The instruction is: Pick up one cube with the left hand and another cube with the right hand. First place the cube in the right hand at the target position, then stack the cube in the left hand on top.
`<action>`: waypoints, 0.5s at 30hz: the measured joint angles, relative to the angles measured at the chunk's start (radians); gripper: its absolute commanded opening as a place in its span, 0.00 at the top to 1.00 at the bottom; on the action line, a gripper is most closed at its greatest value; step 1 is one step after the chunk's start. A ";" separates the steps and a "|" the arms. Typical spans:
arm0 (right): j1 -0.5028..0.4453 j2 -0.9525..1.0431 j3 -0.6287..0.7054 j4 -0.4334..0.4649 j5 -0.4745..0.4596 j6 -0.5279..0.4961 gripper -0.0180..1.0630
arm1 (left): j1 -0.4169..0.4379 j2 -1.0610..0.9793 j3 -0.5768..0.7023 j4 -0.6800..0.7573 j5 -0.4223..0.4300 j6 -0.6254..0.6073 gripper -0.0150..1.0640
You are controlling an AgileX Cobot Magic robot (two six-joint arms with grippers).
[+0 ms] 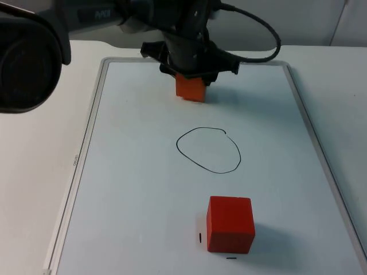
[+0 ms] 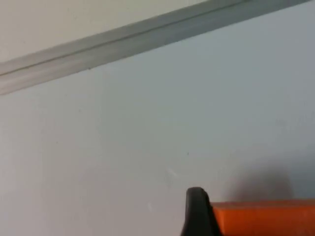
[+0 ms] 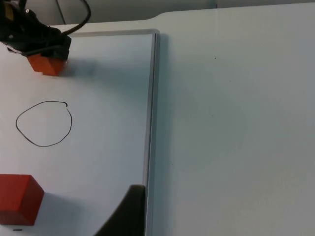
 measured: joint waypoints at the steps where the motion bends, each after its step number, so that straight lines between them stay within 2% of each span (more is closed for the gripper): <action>1: 0.000 0.000 0.000 0.000 0.000 0.000 0.02 | 0.000 0.000 -0.032 0.000 0.025 0.000 0.81; 2: 0.000 0.000 0.000 0.000 0.000 0.000 0.02 | 0.000 0.000 -0.032 0.000 0.025 0.000 0.81; 4: 0.000 0.000 0.000 0.000 0.000 0.000 0.02 | 0.000 0.000 -0.099 0.000 0.089 -0.002 0.81; 6: 0.000 0.000 0.000 0.000 0.000 0.000 0.02 | 0.000 0.000 -0.201 0.004 0.209 0.006 0.81; 7: 0.000 0.000 0.000 0.000 0.000 0.000 0.02 | 0.000 0.000 -0.237 0.004 0.253 0.023 0.81; 8: 0.000 0.000 0.000 0.000 0.000 0.000 0.02 | 0.000 0.000 -0.237 0.004 0.253 0.023 0.81; 11: 0.000 0.000 0.000 0.000 0.000 0.000 0.02 | 0.000 0.000 -0.371 -0.004 0.405 0.090 0.81; 12: 0.000 0.000 0.000 0.000 0.000 0.000 0.02 | 0.000 0.000 -0.371 -0.004 0.405 0.090 0.81; 15: 0.000 0.000 0.000 0.000 0.000 0.000 0.02 | 0.000 -0.008 -0.487 -0.064 0.443 0.164 0.81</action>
